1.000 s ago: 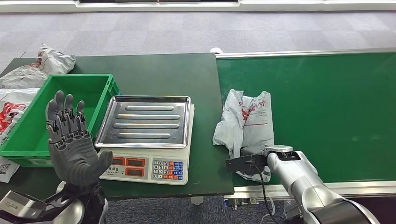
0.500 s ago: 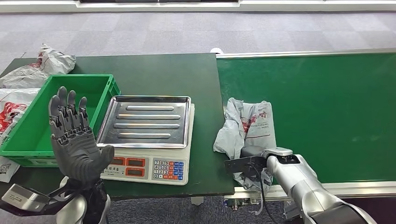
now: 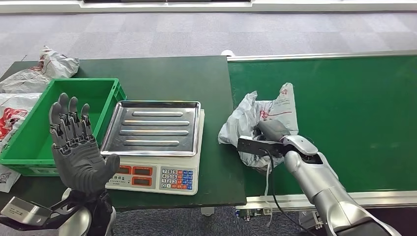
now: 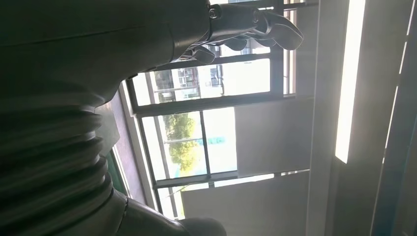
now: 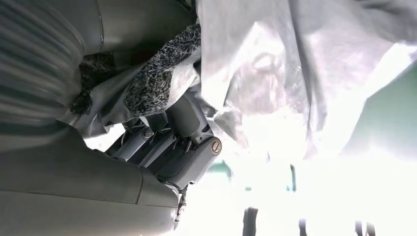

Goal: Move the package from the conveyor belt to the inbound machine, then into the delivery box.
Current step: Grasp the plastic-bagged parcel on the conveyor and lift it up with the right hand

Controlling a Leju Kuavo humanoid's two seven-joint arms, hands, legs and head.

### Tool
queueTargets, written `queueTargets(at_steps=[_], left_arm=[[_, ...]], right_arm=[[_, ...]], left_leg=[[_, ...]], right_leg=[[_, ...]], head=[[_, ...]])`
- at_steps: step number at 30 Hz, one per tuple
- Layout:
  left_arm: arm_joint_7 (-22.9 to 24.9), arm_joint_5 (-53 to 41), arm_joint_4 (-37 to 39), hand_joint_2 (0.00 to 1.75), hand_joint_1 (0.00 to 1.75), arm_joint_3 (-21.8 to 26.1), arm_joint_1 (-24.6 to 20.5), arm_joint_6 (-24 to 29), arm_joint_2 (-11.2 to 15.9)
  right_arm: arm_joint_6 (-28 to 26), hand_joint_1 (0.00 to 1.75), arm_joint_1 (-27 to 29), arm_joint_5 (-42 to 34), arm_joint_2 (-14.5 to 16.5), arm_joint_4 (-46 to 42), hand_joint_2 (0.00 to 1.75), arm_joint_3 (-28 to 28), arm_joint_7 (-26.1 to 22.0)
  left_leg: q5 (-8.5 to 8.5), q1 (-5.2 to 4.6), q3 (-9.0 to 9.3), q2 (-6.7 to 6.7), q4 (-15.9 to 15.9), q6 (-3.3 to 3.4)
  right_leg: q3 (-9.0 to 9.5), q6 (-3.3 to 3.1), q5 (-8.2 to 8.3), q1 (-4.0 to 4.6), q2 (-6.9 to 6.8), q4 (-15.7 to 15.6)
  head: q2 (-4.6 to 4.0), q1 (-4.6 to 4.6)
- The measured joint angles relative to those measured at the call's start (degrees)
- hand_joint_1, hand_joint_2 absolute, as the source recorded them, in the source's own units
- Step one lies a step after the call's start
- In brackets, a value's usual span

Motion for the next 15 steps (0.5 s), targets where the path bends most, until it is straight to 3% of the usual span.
queueTargets(at_steps=[4, 9, 15], left_arm=[[0.0, -0.2, -0.3, 1.75, 0.0, 0.0, 0.6, -0.2, 0.1], [0.0, -0.3, -0.4, 1.75, 0.0, 0.0, 0.7, -0.6, 0.1], [0.0, -0.3, -0.1, 1.75, 0.0, 0.0, 0.5, -1.0, 0.0]], right_arm=[[-7.5, 1.75, 1.7, 1.1, -1.3, -10.8, 1.75, -0.7, 6.8], [-19.5, 1.75, 3.7, 8.7, -1.5, -22.7, 1.75, -3.8, 17.5], [-24.2, 1.75, 5.1, 14.1, -1.3, -31.5, 1.75, -7.3, 21.7]], left_leg=[[0.0, 0.0, -0.03, -0.01, 0.0, 0.0], [0.0, -0.01, -0.08, -0.03, 0.0, 0.0], [0.0, -0.02, -0.07, -0.02, 0.0, 0.0]], right_leg=[[-0.03, 0.0, 0.0, 0.0, -0.01, 0.0], [-0.05, 0.0, -0.01, 0.0, -0.04, 0.0], [-0.05, 0.0, 0.0, -0.01, -0.01, 0.0]], head=[[0.0, 0.01], [0.0, 0.01], [0.0, 0.01]])
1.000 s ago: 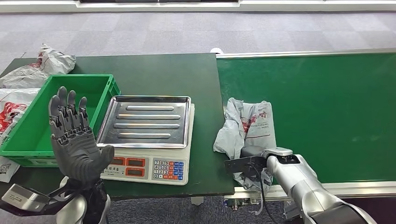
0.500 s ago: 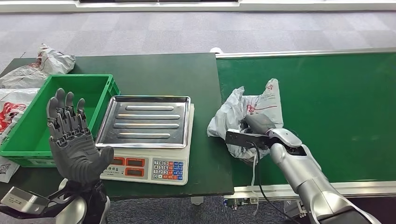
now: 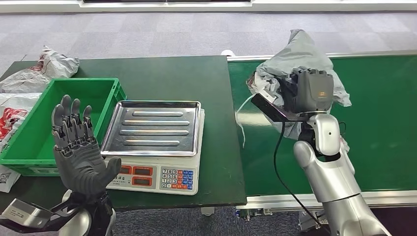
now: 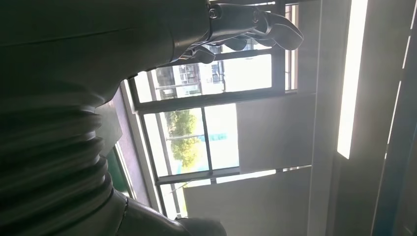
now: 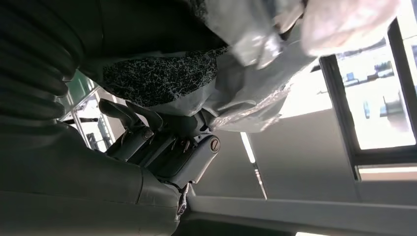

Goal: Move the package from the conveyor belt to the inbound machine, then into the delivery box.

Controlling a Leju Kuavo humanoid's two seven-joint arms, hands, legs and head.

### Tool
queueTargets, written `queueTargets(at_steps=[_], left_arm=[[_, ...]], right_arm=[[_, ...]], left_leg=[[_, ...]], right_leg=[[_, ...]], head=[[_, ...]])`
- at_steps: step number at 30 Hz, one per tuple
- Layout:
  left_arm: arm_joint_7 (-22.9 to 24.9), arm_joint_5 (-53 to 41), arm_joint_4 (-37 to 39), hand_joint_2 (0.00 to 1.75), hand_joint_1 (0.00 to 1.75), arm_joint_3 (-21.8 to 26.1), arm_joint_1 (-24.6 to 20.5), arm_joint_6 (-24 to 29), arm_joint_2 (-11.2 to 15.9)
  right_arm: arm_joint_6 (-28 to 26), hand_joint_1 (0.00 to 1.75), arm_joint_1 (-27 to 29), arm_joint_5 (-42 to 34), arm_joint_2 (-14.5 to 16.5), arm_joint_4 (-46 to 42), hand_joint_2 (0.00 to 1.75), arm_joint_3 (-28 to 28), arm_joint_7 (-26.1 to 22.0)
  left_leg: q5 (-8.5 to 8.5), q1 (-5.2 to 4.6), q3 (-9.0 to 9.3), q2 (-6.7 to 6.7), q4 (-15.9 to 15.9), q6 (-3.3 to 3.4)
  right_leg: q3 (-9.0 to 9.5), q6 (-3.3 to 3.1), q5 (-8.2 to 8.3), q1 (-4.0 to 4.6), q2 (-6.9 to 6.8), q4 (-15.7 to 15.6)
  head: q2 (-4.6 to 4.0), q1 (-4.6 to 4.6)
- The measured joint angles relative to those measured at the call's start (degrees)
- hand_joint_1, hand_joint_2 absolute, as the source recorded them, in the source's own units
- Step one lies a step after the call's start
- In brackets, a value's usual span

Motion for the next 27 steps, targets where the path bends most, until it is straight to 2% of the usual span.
queueTargets(at_steps=[10, 14, 17, 20, 24, 27], left_arm=[[0.0, 0.0, 0.3, 1.75, 0.0, 0.0, -0.1, -0.3, -0.2], [0.0, 0.5, 1.2, 1.75, 0.0, -0.2, -0.5, -1.4, -0.4], [0.0, 2.6, 3.0, 1.75, 0.0, -0.3, -1.7, -3.1, -1.2], [0.0, 5.4, 6.3, 1.75, 0.0, -0.1, -4.2, -4.5, -2.7], [0.2, 7.7, 9.2, 1.75, 0.0, 1.5, -6.3, -4.3, -5.0], [0.2, 9.1, 9.7, 1.75, 0.0, 3.3, -6.6, -3.7, -6.2]], right_arm=[[-1.2, 1.75, 0.9, 1.8, 0.2, -3.8, 1.75, -1.6, 0.8], [-2.7, 1.75, 0.3, 4.3, 1.9, -3.3, 1.75, -2.2, 0.3], [2.4, 1.75, -2.1, 0.3, 5.2, -0.1, 1.75, -1.3, -8.6], [7.7, 1.75, -5.2, -2.9, 10.2, 6.0, 1.75, 3.1, -18.3], [11.8, 1.75, -8.1, -7.3, 17.4, 13.1, 1.75, 10.1, -25.2], [16.4, 1.75, -8.5, -12.0, 21.0, 14.8, 1.75, 16.1, -28.2]], left_leg=[[0.0, 0.0, 0.0, 0.0, 0.0, 0.0], [0.0, 0.01, -0.12, 0.05, 0.0, 0.0], [-0.02, 0.03, -0.41, 0.22, 0.0, -0.03], [0.05, 0.09, -0.21, 0.27, 0.0, -0.14], [0.19, 0.22, -0.08, 0.19, 0.0, -0.31], [0.17, 0.29, -0.12, 0.18, 0.0, -0.35]], right_leg=[[0.0, 0.0, 0.0, 0.0, 0.0, 0.0], [0.0, 0.0, 0.0, -0.01, 0.01, 0.0], [0.0, -0.01, 0.0, 0.0, 0.11, 0.0], [-0.04, -0.09, 0.07, 0.06, 0.15, 0.0], [-0.11, -0.23, 0.14, 0.2, 0.13, 0.0], [-0.15, -0.29, 0.09, 0.27, 0.13, 0.1]], head=[[0.0, -0.01], [0.0, 0.0], [0.0, 0.01], [0.0, -0.01], [0.0, -0.02], [0.0, -0.02]])
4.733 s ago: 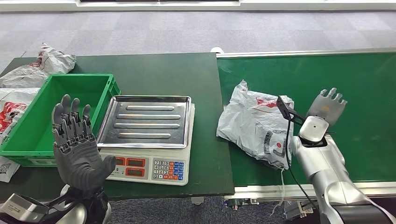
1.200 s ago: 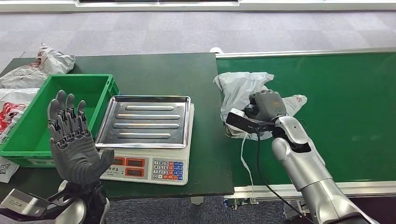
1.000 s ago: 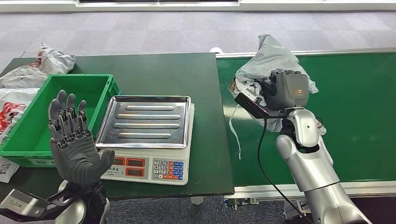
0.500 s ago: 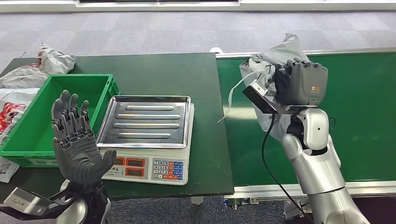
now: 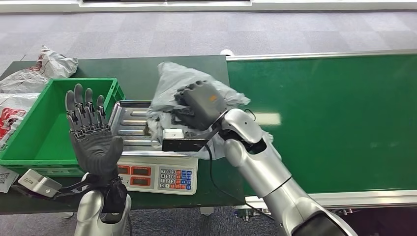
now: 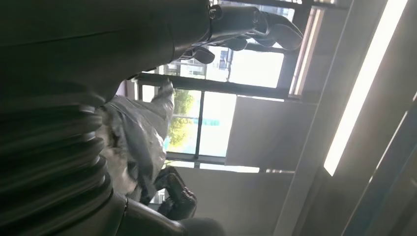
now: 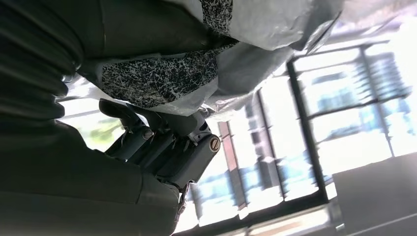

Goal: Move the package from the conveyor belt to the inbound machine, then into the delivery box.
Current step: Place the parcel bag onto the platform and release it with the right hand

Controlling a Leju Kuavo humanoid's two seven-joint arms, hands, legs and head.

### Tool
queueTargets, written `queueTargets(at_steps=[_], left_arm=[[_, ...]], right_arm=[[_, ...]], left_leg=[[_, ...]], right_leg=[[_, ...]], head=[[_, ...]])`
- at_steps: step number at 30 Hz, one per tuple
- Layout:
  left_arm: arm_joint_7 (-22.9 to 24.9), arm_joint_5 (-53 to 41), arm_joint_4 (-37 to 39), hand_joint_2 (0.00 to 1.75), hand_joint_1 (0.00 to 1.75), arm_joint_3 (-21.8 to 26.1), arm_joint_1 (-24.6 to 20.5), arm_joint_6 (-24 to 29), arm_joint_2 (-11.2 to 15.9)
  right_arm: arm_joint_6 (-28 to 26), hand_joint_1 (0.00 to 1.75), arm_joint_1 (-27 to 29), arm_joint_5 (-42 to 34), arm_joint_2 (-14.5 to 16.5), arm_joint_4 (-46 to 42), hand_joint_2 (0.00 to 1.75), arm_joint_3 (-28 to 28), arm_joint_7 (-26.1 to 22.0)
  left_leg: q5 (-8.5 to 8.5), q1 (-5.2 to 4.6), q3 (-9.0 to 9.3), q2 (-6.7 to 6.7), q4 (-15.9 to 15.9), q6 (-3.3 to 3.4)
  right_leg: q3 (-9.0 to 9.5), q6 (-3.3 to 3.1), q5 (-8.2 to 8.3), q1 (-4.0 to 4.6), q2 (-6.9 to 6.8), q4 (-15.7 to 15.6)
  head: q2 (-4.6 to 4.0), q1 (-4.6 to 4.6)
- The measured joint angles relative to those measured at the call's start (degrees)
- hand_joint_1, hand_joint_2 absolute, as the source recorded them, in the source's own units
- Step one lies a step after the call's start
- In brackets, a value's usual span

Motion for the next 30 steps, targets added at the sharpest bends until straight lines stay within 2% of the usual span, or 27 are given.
queueTargets(at_steps=[4, 9, 12, 17, 22, 24, 28, 30], left_arm=[[0.0, 1.4, 0.0, 1.75, 0.0, 2.9, 0.0, 0.5, -1.3], [0.0, 1.5, -0.7, 1.75, 0.0, 5.5, 0.4, 0.6, -1.8], [0.0, 1.3, -1.4, 1.75, 0.0, 6.4, 0.6, 1.0, -1.9], [-0.1, 1.3, -3.8, 1.75, 0.0, 7.9, 1.2, 3.4, -2.0], [-0.2, 1.1, -5.9, 1.75, 0.0, 9.2, 1.6, 6.7, -2.1], [-0.2, -1.1, -7.1, 1.75, 0.0, 9.7, 1.8, 14.0, -2.1], [-0.2, -11.7, -10.2, 1.75, 0.0, 10.8, 0.7, 43.2, -1.8], [-0.2, -12.8, -10.6, 1.75, 0.0, 12.3, -0.9, 49.0, -1.7]], right_arm=[[3.2, 1.75, 0.0, -4.2, 2.1, 0.5, 1.75, 8.5, -1.3], [3.4, 1.75, 0.0, -5.0, 3.5, 0.9, 1.75, 15.8, -0.7], [1.6, 1.75, -0.6, -4.2, 3.9, 1.6, 1.75, 18.1, 1.3], [-4.7, 1.75, -3.9, 0.5, 5.4, 7.8, 1.75, 20.3, 8.8], [-6.3, 1.75, -6.4, 1.1, 6.5, 14.0, 1.75, 21.0, 10.8], [-6.8, 1.75, -7.1, 1.1, 6.7, 15.9, 1.75, 21.6, 13.0], [-8.8, 1.75, -8.6, -1.3, 6.9, 19.8, 1.75, 23.4, 19.4], [-11.9, 1.75, -9.3, -1.9, 6.9, 21.5, 1.75, 24.0, 24.2]], left_leg=[[-0.01, 0.01, -0.07, -0.04, 0.0, -0.01], [-0.02, -0.01, -0.07, -0.07, 0.0, -0.01], [-0.01, -0.01, -0.07, -0.07, 0.0, -0.01], [-0.01, -0.01, -0.05, -0.07, 0.0, -0.01], [0.0, 0.0, -0.05, -0.07, 0.0, -0.03], [0.0, 0.01, -0.05, -0.06, 0.0, -0.03], [0.02, 0.01, -0.06, -0.17, 0.0, -0.03], [0.04, 0.01, -0.07, -0.28, 0.0, -0.05]], right_leg=[[-0.04, -0.04, -0.03, 0.0, -0.02, 0.0], [-0.03, -0.04, -0.03, -0.01, -0.04, 0.0], [-0.02, -0.03, 0.0, -0.02, -0.04, 0.0], [-0.03, -0.06, 0.04, -0.01, -0.04, 0.0], [-0.03, -0.06, 0.04, 0.0, -0.04, 0.0], [-0.04, -0.07, 0.04, 0.01, -0.04, 0.0], [-0.04, -0.07, 0.03, 0.02, -0.13, 0.0], [-0.01, -0.08, 0.04, 0.01, -0.22, 0.0]], head=[[0.0, 0.01], [0.0, 0.01], [0.0, 0.01], [0.0, 0.01], [0.0, 0.01], [0.0, 0.01], [0.0, 0.0], [0.0, 0.02]])
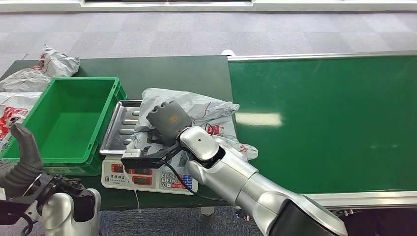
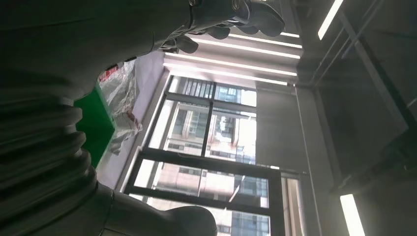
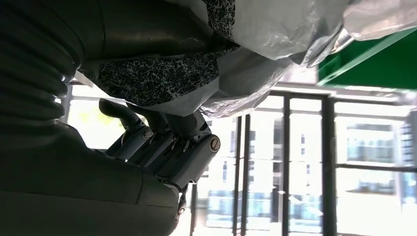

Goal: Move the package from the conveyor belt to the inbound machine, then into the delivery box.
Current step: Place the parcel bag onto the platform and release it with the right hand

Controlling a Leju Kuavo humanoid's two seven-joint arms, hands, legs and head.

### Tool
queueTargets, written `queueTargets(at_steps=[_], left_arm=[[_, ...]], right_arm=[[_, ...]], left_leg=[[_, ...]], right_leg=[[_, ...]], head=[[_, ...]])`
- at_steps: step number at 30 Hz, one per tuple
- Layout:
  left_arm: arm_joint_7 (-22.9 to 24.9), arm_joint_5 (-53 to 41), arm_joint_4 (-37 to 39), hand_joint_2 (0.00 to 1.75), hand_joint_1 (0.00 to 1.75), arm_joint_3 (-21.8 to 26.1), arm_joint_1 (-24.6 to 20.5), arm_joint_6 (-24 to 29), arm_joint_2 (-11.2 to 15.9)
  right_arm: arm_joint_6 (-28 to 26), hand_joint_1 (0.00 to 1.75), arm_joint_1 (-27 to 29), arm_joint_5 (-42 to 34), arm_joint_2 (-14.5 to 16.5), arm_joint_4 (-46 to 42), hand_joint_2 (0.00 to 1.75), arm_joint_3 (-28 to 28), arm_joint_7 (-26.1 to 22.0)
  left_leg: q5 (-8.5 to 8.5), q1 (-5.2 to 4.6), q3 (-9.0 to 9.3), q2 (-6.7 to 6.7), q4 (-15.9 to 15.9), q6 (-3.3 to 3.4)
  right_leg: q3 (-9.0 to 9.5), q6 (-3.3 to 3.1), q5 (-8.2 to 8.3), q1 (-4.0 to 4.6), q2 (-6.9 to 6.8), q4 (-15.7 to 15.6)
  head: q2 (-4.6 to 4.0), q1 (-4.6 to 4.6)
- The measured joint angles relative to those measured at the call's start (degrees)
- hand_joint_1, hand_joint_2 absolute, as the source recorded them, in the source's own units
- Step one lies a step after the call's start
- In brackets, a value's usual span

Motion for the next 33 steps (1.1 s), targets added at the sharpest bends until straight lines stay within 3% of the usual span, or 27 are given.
queueTargets(at_steps=[3, 5, 18, 21, 25, 27, 29, 33], left_arm=[[0.0, 0.8, -1.2, 1.75, 0.0, 2.4, -1.1, 0.2, 0.1], [0.0, 0.9, -2.3, 1.75, 0.0, 3.3, -1.3, 0.0, 0.1], [0.0, -1.1, -4.5, 1.75, 0.0, 4.5, -1.8, -0.1, 0.0], [0.0, -1.4, -4.1, 1.75, 0.0, 4.1, -2.3, -0.1, 0.0], [0.1, -2.5, -2.2, 1.75, 0.0, 2.6, -4.6, -0.1, 0.1], [0.1, -2.8, -1.1, 1.75, 0.0, 2.1, -5.6, -0.1, 0.2], [0.1, -3.0, -0.4, 1.75, 0.0, 1.9, -6.1, -0.1, 0.2], [0.1, -2.9, 0.0, 1.75, 0.0, 1.6, -6.0, -0.1, 0.3]], right_arm=[[-6.5, 1.75, -1.7, 0.1, 0.1, 2.5, 1.75, 0.2, 8.7], [-9.2, 1.75, -3.2, 0.2, 0.1, 4.2, 1.75, 0.2, 11.9], [-8.5, 1.75, -8.4, 1.0, 0.1, 9.9, 1.75, -1.6, 13.5], [-3.8, 1.75, -10.2, 0.7, 0.1, 11.5, 1.75, -2.9, 8.9], [8.7, 1.75, -9.3, -7.4, 0.2, 11.8, 1.75, -5.1, -7.2], [13.3, 1.75, -7.8, -11.3, 0.4, 11.6, 1.75, -5.7, -13.0], [15.3, 1.75, -6.3, -13.8, 0.6, 11.1, 1.75, -5.8, -15.7], [15.9, 1.75, -4.8, -16.6, 0.6, 10.6, 1.75, -5.8, -16.4]], left_leg=[[0.01, -0.01, 0.02, 0.07, 0.0, -0.01], [0.01, -0.01, 0.03, 0.1, 0.0, -0.01], [0.01, -0.01, 0.03, 0.11, 0.0, -0.02], [0.01, -0.01, 0.06, 0.15, 0.0, -0.02], [0.01, -0.01, 0.06, 0.13, 0.0, -0.02], [0.01, -0.01, 0.06, 0.15, 0.0, -0.02], [0.01, -0.01, 0.06, 0.19, 0.0, -0.02], [0.01, -0.01, 0.03, 0.19, 0.0, -0.02]], right_leg=[[0.0, -0.01, 0.02, -0.01, 0.08, 0.0], [0.0, -0.02, 0.04, -0.01, 0.11, 0.0], [-0.04, -0.03, 0.05, -0.01, 0.11, 0.0], [-0.03, -0.05, 0.07, -0.01, 0.14, 0.0], [-0.01, -0.05, 0.07, 0.0, 0.13, 0.0], [-0.01, -0.05, 0.07, 0.0, 0.14, 0.0], [-0.02, -0.06, 0.07, 0.0, 0.16, 0.0], [-0.04, -0.06, 0.06, 0.0, 0.18, 0.0]], head=[[0.0, -0.01], [0.0, -0.01], [0.0, -0.01], [0.0, -0.02], [0.0, -0.02], [0.0, -0.02], [0.0, -0.02], [0.0, -0.01]])
